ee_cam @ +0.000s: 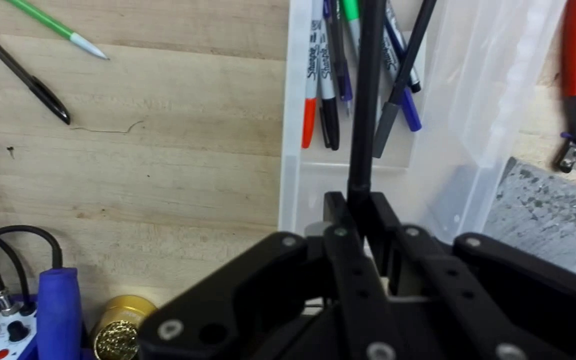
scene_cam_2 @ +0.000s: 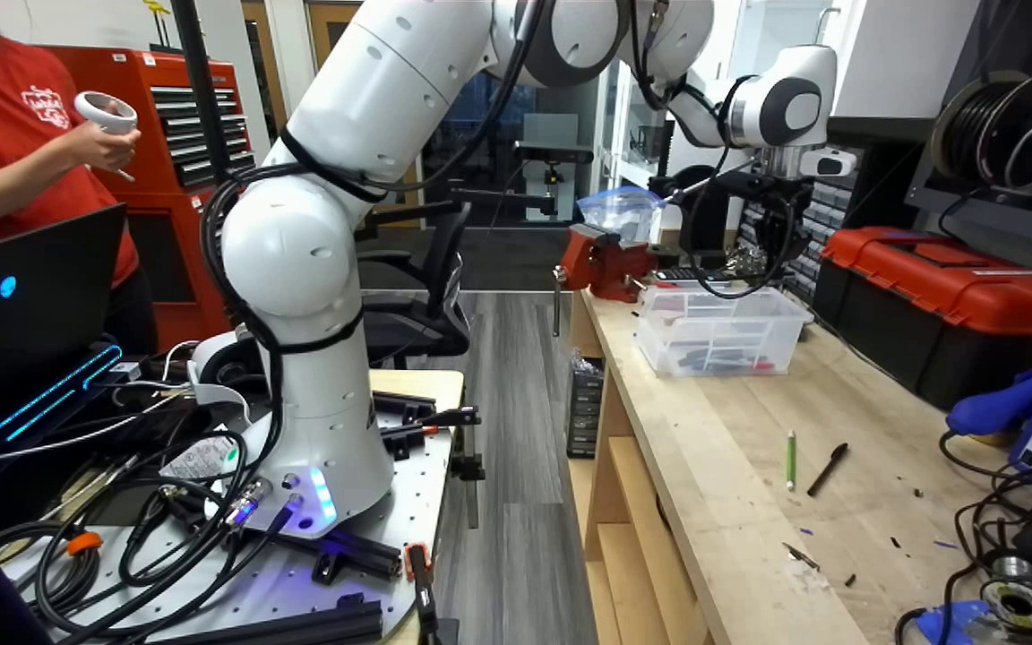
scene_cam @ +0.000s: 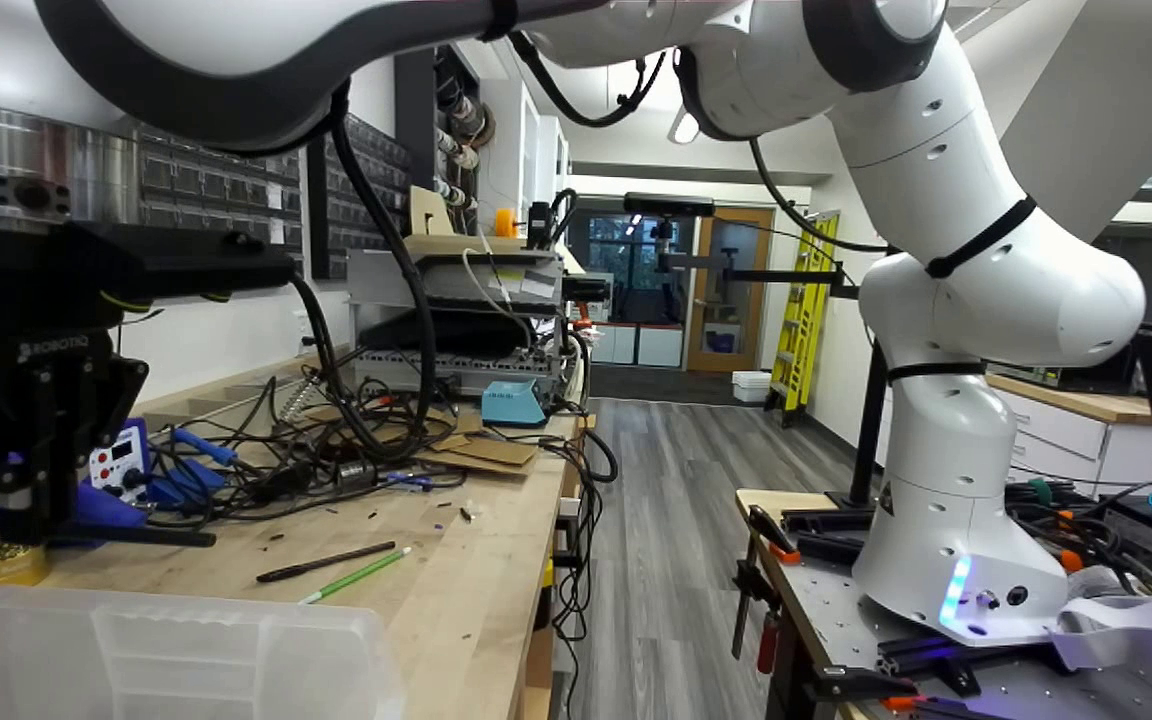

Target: Pick up the pen from the table and place it in the colourless container.

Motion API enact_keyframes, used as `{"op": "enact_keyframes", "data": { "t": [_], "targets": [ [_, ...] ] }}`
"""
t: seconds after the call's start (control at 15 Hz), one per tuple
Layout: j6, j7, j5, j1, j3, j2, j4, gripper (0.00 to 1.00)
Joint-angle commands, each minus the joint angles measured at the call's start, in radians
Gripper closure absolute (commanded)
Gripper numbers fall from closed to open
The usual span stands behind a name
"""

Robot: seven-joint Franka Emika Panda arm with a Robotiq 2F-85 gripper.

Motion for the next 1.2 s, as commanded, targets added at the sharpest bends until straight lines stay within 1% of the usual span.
{"op": "enact_keyframes", "data": {
  "t": [0.0,0.2,0.67,0.73,0.8,1.0,1.13],
  "targets": [
    [-0.070,0.024,0.021,0.044,-0.012,0.028,0.067,0.97],
    [-0.076,0.033,0.028,0.060,-0.013,0.042,0.068,0.97],
    [-0.077,0.032,0.040,0.064,-0.018,0.095,0.054,0.96],
    [-0.077,0.021,0.036,0.066,-0.017,0.097,0.052,0.61],
    [-0.079,0.029,0.038,0.068,-0.016,0.091,0.047,0.60],
    [-0.068,0.037,0.038,0.075,-0.015,0.064,0.027,0.42],
    [-0.061,0.046,0.029,0.068,0.001,0.045,0.011,0.29]
  ]
}}
